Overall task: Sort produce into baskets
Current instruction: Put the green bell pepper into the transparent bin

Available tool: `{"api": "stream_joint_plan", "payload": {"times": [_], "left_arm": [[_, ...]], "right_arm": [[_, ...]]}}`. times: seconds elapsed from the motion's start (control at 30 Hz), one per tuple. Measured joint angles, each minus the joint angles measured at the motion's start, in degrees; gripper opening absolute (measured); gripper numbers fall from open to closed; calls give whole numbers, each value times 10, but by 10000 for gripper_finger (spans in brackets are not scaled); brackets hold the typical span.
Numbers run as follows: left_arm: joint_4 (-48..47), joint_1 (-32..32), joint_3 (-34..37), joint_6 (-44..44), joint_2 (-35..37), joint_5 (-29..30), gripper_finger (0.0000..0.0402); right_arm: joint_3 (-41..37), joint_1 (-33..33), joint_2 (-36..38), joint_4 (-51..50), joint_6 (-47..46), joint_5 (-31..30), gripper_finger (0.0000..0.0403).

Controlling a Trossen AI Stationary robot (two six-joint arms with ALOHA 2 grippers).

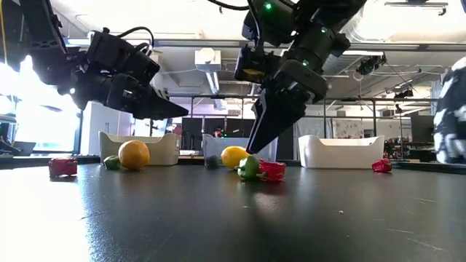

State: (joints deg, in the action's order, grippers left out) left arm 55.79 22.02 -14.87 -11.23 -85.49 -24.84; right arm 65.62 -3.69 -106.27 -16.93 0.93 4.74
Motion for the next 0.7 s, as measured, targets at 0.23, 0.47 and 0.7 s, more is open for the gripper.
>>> {"api": "stream_joint_plan", "payload": {"times": [0.23, 0.47, 0.7], "left_arm": [[11, 14, 16, 16, 0, 0, 0], [41, 18, 33, 35, 1, 0, 0], [45, 18, 38, 42, 1, 0, 0]], "right_arm": [[4, 0, 0, -5, -5, -8, 186], [4, 1, 0, 18, 4, -11, 210], [4, 6, 0, 38, 8, -2, 211]]}}
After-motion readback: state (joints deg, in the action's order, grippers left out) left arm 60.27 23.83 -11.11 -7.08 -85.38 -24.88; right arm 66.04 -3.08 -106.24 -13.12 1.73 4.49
